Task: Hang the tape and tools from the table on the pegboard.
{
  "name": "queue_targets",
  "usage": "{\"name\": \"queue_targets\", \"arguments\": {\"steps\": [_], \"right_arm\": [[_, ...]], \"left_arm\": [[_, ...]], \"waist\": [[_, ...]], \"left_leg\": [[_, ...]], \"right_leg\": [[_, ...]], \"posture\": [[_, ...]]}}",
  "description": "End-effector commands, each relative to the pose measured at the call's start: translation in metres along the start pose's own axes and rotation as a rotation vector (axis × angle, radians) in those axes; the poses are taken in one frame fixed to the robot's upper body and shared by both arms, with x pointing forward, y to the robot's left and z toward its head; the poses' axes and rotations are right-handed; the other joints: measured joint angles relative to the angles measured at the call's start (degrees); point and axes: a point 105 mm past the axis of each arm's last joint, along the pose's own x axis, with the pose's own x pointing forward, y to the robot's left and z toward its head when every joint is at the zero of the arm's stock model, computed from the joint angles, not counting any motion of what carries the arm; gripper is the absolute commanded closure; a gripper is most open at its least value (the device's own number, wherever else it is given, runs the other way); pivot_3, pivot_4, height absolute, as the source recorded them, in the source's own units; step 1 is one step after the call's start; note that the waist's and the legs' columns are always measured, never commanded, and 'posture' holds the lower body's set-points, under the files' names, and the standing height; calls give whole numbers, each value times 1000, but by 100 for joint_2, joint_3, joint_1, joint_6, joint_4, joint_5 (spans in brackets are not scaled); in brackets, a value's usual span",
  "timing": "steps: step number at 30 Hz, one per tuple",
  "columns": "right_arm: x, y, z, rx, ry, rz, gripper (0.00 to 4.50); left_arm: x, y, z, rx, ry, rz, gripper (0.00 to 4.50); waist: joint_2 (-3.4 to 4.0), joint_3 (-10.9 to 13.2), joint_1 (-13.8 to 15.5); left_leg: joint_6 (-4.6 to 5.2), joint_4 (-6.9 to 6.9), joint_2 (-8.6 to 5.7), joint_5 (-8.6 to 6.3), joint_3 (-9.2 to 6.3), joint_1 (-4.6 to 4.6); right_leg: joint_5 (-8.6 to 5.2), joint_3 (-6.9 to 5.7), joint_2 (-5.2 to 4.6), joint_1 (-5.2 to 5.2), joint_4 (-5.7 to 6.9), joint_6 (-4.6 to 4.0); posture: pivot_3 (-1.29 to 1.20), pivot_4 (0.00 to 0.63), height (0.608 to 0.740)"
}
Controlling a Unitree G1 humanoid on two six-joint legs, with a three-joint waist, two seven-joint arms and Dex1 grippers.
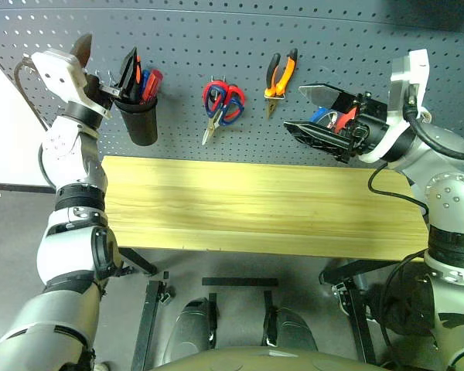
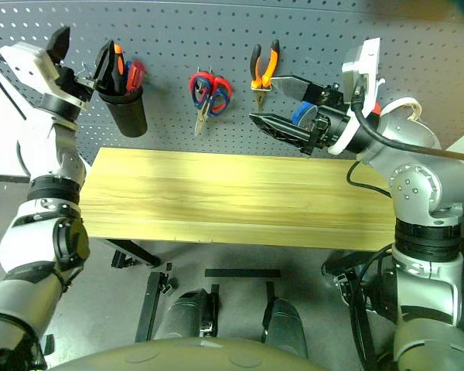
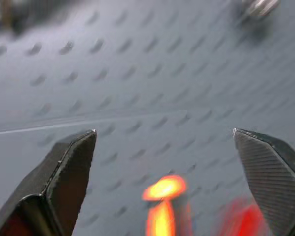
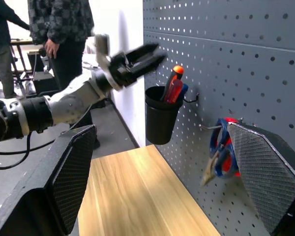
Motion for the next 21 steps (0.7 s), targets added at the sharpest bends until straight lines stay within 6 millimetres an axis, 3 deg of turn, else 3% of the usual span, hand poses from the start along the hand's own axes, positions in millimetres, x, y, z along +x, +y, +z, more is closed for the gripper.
{"name": "queue_targets", "arguments": {"steps": [1, 3, 6, 12, 21], "right_arm": [[-20, 3, 1, -12, 29, -35, 0], [-30, 7, -9, 28, 68, -47, 0], [-41, 13, -30, 87, 131, -61, 0], [-51, 18, -82, 101, 279, -95, 0], [-45, 10, -106, 74, 271, -92, 0]], "left_arm": [[-15, -40, 8, -180, 6, -338, 28], [-31, -60, 2, -302, 103, -497, 28], [-58, -82, -14, -348, 274, -676, 28], [-84, -100, -47, -347, 449, -803, 28], [-120, -128, -77, -380, 536, -880, 28]], "waist": [[0, 0, -17], [0, 0, -27], [1, 0, -43], [2, -1, -35], [3, -1, -193]], "left_leg": [[0, 0, 0, 0, 1, 1], [0, 0, 2, 0, 0, 2], [0, 1, 6, 0, 0, 6], [2, 5, 4, -1, 1, 17], [2, 4, 6, -1, 2, 18]], "right_leg": [[0, 1, 0, 0, 0, 0], [0, 1, 2, 0, 2, 0], [0, 2, 4, 0, 6, 0], [0, 4, 2, 13, 2, -1], [-1, 7, 2, 10, 3, -1]], "posture": [[182, 117, 711], [169, 117, 711], [147, 121, 711], [115, 136, 711], [116, 139, 711]]}}
